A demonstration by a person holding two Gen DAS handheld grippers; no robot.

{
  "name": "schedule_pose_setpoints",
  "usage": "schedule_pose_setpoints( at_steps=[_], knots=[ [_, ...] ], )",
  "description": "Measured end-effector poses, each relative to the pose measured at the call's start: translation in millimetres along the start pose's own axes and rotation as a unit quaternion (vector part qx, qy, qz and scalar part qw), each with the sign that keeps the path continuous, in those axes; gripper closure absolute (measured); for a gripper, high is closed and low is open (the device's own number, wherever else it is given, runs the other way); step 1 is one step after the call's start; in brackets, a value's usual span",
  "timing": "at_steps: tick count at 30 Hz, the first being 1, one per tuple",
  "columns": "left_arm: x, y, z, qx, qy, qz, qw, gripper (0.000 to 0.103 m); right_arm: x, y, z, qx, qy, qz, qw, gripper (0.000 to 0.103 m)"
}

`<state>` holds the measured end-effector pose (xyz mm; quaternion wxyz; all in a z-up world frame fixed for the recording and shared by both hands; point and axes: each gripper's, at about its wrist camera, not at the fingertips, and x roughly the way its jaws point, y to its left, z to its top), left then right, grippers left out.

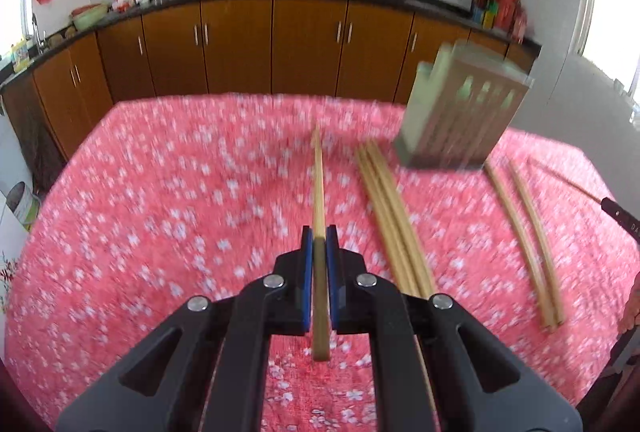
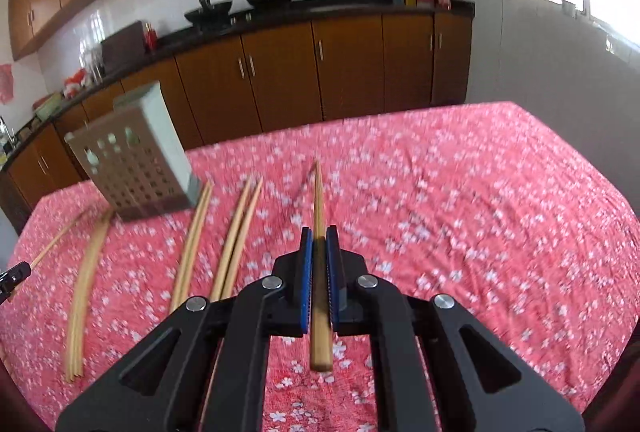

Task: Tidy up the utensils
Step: 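Lift both held chopsticks and carry them above the perforated utensil holder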

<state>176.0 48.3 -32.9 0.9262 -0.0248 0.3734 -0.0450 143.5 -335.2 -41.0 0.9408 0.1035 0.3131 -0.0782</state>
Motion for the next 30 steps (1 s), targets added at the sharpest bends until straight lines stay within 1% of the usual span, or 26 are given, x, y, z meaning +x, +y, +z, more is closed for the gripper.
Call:
schedule_pose_setpoints(
  at_steps=[6, 9, 14, 17, 20, 23, 26, 30],
  knots=[
    [-41, -2, 34, -0.012, -0.065, -0.010, 0.9978, 0.095, -27, -4, 23, 0.011, -0.053, 0.004, 0.999, 0.095],
    [-58, -1, 49, -0.018, -0.095, -0.005, 0.9953, 0.095, -36, -5, 33, 0.012, -0.073, 0.007, 0.997, 0.095],
    [-66, -2, 73, -0.021, -0.116, 0.009, 0.9930, 0.095, -41, -2, 50, 0.007, -0.089, 0.014, 0.996, 0.095],
    [-71, -3, 92, -0.017, -0.131, 0.020, 0.9910, 0.095, -48, 4, 70, 0.003, -0.112, 0.021, 0.993, 0.095],
    [-81, -6, 111, -0.018, -0.148, 0.014, 0.9888, 0.096, -60, 11, 91, 0.006, -0.139, 0.038, 0.990, 0.095],
    [-98, -13, 135, -0.017, -0.177, 0.005, 0.9841, 0.096, -80, 23, 122, 0.012, -0.180, 0.070, 0.981, 0.095],
    [-115, -25, 159, -0.021, -0.209, -0.011, 0.9775, 0.095, -95, 38, 143, 0.016, -0.209, 0.109, 0.972, 0.095],
    [-132, -43, 186, -0.034, -0.254, -0.035, 0.9660, 0.096, -99, 62, 155, 0.007, -0.220, 0.152, 0.963, 0.095]
  ],
)
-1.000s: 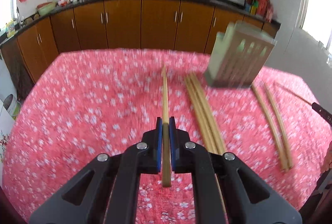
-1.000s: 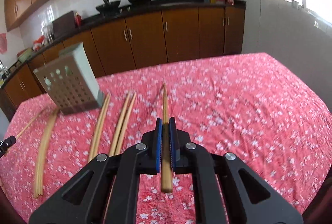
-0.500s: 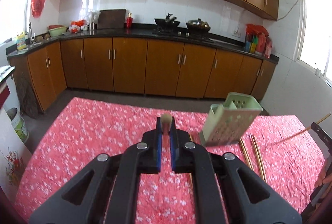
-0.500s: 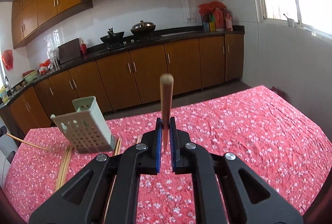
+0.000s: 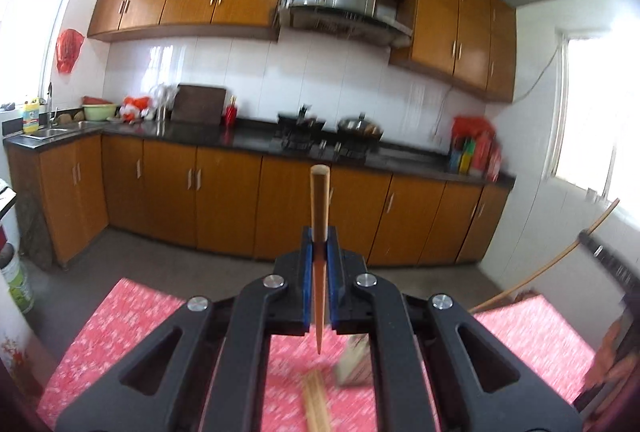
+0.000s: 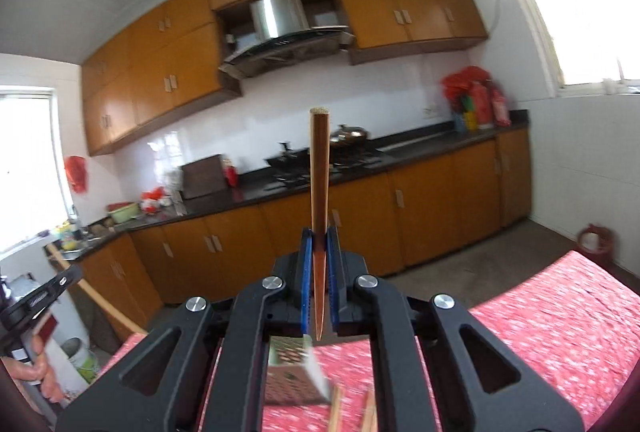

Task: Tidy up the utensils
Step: 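Lift both held chopsticks and carry them above the perforated utensil holder, then open both tools to drop the chopsticks into the holder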

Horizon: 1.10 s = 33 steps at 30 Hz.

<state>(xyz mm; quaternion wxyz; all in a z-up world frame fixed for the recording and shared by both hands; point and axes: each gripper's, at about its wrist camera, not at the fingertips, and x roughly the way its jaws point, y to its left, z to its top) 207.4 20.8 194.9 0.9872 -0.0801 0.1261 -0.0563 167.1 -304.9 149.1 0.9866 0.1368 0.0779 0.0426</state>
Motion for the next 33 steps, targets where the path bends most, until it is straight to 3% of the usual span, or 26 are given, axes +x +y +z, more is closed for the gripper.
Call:
schedule_pose_setpoints(
  at_steps=[3, 7, 12, 20, 24, 29, 33],
  knots=[
    [4, -13, 11, -0.016, -0.025, -0.011, 0.9995, 0.096, 11, 15, -4, -0.014, 0.003, 0.017, 1.000, 0.095],
    [20, -27, 6, -0.038, -0.022, -0.033, 0.9985, 0.095, 32, 25, -20, -0.030, 0.028, 0.018, 0.999, 0.095],
    [55, -40, -19, -0.032, 0.011, -0.042, 0.9985, 0.096, 59, 25, -44, -0.027, 0.076, 0.012, 0.997, 0.095],
    [90, -45, -54, -0.010, 0.073, -0.037, 0.9966, 0.094, 69, 18, -56, -0.016, 0.112, 0.008, 0.994, 0.094],
    [86, -41, -55, -0.014, 0.074, -0.035, 0.9966, 0.084, 65, 15, -53, -0.008, 0.107, 0.003, 0.994, 0.070],
    [64, -33, -46, -0.014, 0.054, -0.031, 0.9980, 0.079, 46, 15, -40, -0.011, 0.086, 0.003, 0.996, 0.070],
    [30, -16, -46, -0.017, 0.042, -0.013, 0.9989, 0.070, 18, 4, -38, -0.010, 0.078, -0.010, 0.997, 0.070]
  ],
)
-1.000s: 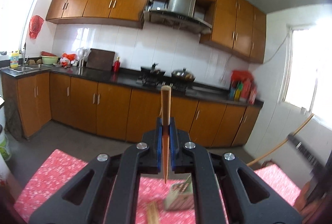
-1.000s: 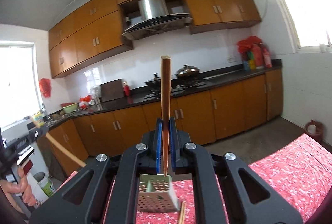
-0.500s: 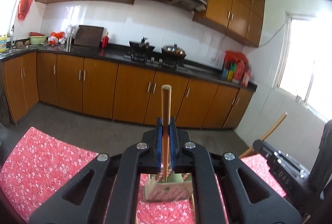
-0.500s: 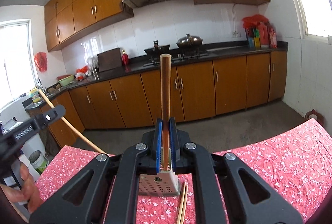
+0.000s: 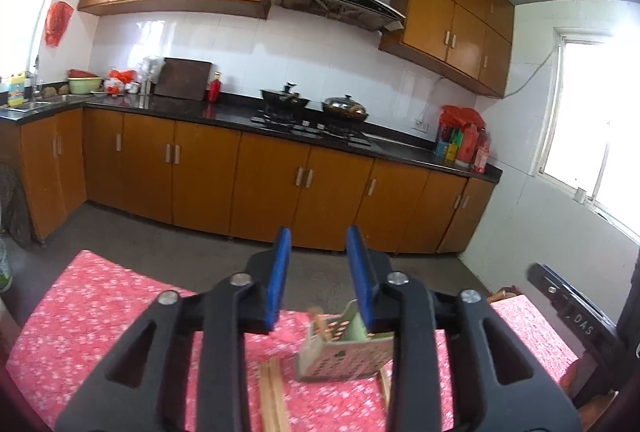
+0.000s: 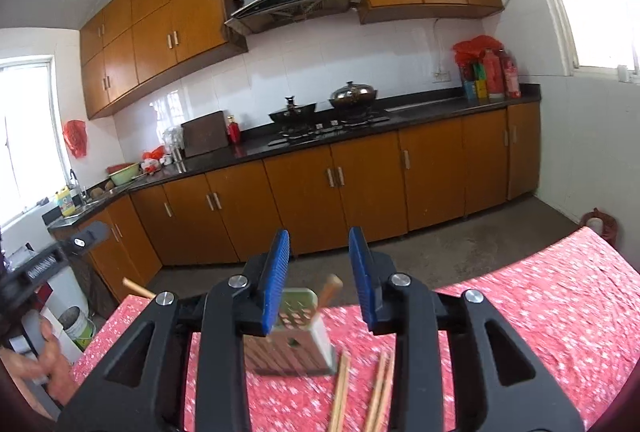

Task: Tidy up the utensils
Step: 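Open both tools to drop the chopsticks into the holder, then close the right tool on a loose chopstick while the left tool grasps another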

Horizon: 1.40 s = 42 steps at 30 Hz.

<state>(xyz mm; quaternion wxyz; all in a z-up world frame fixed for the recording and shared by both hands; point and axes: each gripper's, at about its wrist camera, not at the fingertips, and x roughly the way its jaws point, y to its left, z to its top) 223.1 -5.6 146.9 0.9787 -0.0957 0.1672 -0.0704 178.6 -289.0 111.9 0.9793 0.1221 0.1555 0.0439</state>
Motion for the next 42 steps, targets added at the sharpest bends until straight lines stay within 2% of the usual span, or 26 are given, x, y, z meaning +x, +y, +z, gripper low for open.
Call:
schedule_pose_setpoints(
  at_steps=[2, 5, 8, 9, 10, 12, 15, 17, 22, 27, 31, 35, 38, 42],
  knots=[
    [-11, 11, -6, 0.000, 0.006, 0.012, 0.9999, 0.070, -8, -9, -11, 0.000, 0.010, -0.014, 1.000, 0.070],
    [-22, 34, -31, 0.001, 0.032, 0.040, 0.9987, 0.069, -12, -29, -43, 0.002, 0.049, -0.046, 0.998, 0.070],
    [-17, 59, -70, 0.006, 0.083, 0.066, 0.9943, 0.069, 3, -48, -87, 0.013, 0.120, -0.062, 0.991, 0.070],
    [-14, 67, -87, 0.006, 0.105, 0.074, 0.9917, 0.069, 14, -55, -111, 0.020, 0.161, -0.066, 0.985, 0.073],
    [-11, 73, -99, 0.003, 0.122, 0.079, 0.9894, 0.069, 20, -58, -125, 0.026, 0.183, -0.063, 0.981, 0.078],
    [-6, 85, -126, -0.009, 0.157, 0.081, 0.9842, 0.069, 32, -60, -155, 0.033, 0.228, -0.057, 0.971, 0.082],
    [-1, 91, -158, -0.014, 0.196, 0.078, 0.9774, 0.069, 42, -59, -186, 0.050, 0.265, -0.046, 0.962, 0.083],
    [0, 90, -172, -0.011, 0.211, 0.072, 0.9748, 0.069, 47, -53, -194, 0.049, 0.273, -0.046, 0.960, 0.083],
    [2, 83, -184, -0.003, 0.228, 0.059, 0.9719, 0.069, 59, -41, -201, 0.020, 0.286, -0.057, 0.956, 0.083],
    [8, 73, -190, -0.006, 0.244, 0.042, 0.9689, 0.069, 65, -31, -205, 0.010, 0.292, -0.051, 0.955, 0.084],
    [12, 64, -197, -0.011, 0.255, 0.022, 0.9666, 0.070, 67, -32, -210, -0.016, 0.290, -0.069, 0.955, 0.095],
    [15, 56, -206, -0.009, 0.269, 0.007, 0.9631, 0.076, 63, -58, -206, 0.012, 0.281, -0.105, 0.954, 0.095],
    [17, 50, -214, -0.001, 0.284, 0.000, 0.9590, 0.082, 62, -69, -203, 0.028, 0.280, -0.110, 0.953, 0.095],
    [22, 43, -223, 0.014, 0.299, 0.001, 0.9542, 0.087, 62, -69, -204, 0.020, 0.279, -0.111, 0.954, 0.095]
  ],
)
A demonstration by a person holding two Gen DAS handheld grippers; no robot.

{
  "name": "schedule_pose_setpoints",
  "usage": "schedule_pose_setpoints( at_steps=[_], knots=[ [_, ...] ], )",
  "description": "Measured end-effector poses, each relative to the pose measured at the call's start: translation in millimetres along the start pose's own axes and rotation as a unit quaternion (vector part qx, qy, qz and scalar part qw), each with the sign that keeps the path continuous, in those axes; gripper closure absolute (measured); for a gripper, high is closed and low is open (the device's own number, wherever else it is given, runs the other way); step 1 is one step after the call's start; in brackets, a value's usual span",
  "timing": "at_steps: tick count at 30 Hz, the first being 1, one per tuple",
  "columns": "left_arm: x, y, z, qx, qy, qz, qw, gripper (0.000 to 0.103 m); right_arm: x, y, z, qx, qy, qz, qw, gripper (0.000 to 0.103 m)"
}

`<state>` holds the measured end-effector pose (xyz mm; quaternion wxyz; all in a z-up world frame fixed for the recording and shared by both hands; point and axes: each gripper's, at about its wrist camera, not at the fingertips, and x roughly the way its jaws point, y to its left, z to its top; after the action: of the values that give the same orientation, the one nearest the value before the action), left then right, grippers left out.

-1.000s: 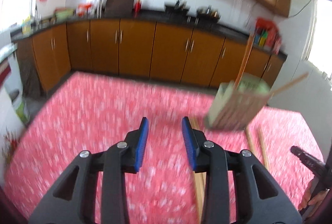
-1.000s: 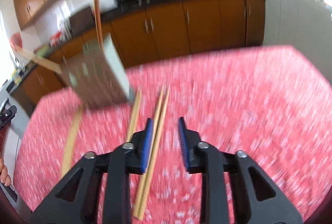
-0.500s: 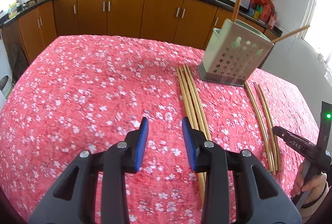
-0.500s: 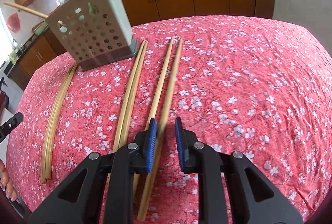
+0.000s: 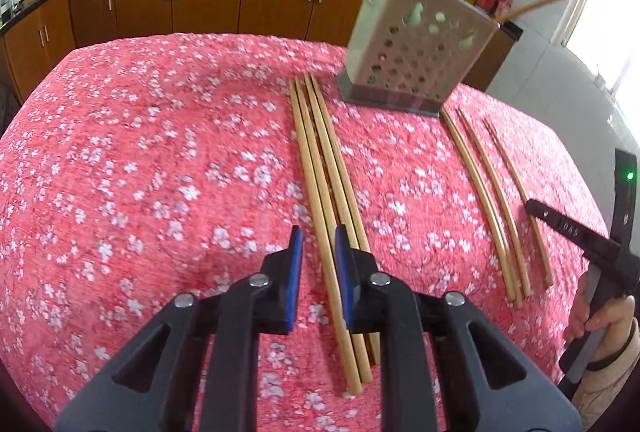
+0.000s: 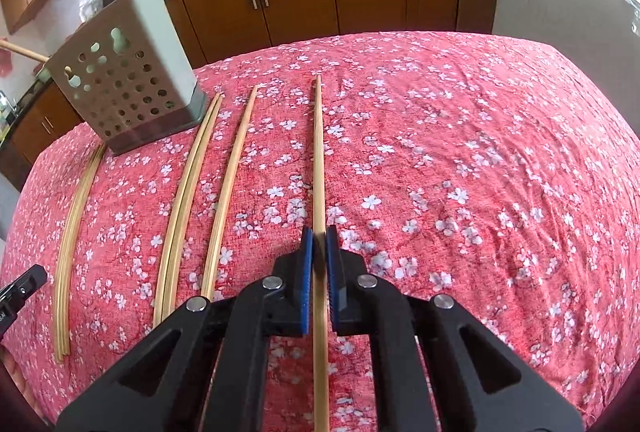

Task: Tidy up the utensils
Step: 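Close the right tool on a loose chopstick while the left tool grasps another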

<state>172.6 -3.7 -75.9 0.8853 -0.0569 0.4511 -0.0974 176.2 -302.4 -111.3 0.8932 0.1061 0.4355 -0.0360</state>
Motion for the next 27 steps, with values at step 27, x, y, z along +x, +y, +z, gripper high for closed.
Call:
schedule_pose_setpoints(
  at_steps=[27],
  knots=[
    [29, 48, 25, -0.013, -0.021, 0.073, 0.9970, 0.094, 6, 5, 6, -0.035, -0.020, -0.008, 0.999, 0.095]
  ],
)
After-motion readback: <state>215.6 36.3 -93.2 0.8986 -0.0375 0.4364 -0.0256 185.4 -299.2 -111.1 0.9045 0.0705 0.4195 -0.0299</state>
